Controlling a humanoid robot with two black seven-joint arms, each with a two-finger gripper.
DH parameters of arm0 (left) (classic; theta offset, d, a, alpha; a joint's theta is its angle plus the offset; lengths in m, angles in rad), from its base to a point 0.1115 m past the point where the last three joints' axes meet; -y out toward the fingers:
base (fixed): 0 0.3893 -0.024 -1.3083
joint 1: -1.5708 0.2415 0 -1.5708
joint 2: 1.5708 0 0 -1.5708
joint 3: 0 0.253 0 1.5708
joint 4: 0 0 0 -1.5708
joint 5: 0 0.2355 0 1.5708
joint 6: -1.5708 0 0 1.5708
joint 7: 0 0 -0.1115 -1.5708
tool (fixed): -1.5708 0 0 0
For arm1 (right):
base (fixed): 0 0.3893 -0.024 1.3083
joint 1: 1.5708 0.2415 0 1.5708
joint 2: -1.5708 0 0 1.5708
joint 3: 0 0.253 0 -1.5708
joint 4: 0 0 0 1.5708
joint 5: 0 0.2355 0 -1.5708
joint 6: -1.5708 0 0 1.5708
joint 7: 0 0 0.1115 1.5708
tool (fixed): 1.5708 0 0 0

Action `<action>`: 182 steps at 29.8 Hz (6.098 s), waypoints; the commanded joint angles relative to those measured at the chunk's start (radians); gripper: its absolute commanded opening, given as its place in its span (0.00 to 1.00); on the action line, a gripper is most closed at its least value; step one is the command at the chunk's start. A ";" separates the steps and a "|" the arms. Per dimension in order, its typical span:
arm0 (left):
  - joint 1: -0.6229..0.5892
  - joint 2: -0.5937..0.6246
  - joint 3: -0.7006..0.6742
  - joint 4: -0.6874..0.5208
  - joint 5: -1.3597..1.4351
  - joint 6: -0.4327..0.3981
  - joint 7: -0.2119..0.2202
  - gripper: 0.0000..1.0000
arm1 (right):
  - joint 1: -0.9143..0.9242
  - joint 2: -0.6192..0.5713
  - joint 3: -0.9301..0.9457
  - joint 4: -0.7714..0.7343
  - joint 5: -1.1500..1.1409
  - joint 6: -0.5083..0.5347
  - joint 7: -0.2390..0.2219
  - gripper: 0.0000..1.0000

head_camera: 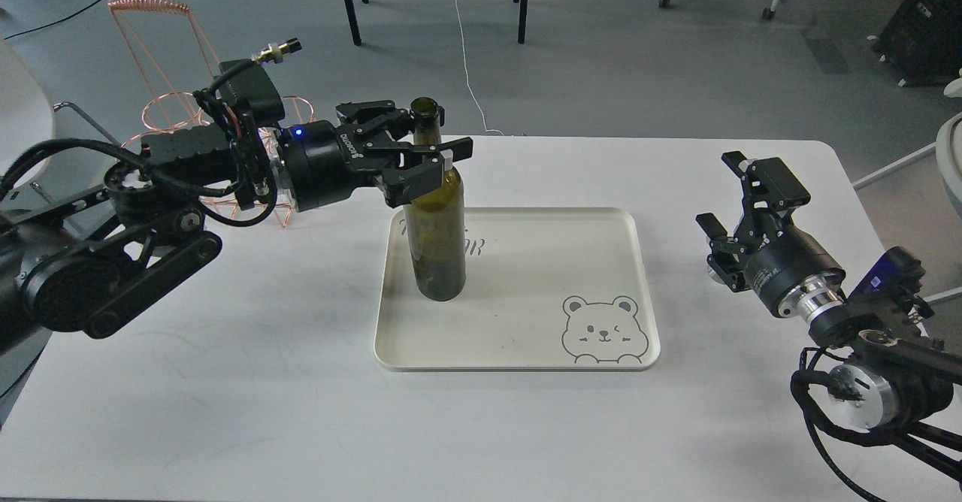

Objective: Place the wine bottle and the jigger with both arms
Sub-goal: 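Lift the wine bottle with the left gripper and carry it over the copper rack, then lower the wine bottle upright into a slot of the copper rack, then open the left gripper and withdraw it from the bottle neck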

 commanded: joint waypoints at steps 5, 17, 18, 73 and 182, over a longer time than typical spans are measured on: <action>0.000 0.000 -0.002 0.000 0.002 0.013 0.000 0.10 | -0.001 0.000 0.001 -0.001 0.000 0.000 0.000 0.99; -0.147 0.075 -0.006 -0.036 0.002 0.025 0.000 0.09 | -0.001 0.003 0.009 -0.001 0.000 -0.001 0.000 0.99; -0.176 0.086 -0.005 -0.036 -0.001 0.023 0.000 0.09 | -0.001 0.003 0.007 -0.001 0.000 -0.001 0.000 0.99; -0.302 0.230 0.046 0.381 -0.008 -0.004 0.000 0.10 | -0.011 0.008 0.007 -0.006 -0.002 -0.006 0.000 0.99; 0.759 -0.181 -0.538 -0.110 -1.110 -0.030 0.062 0.98 | -0.024 0.101 0.073 -0.069 0.000 -0.009 0.000 0.99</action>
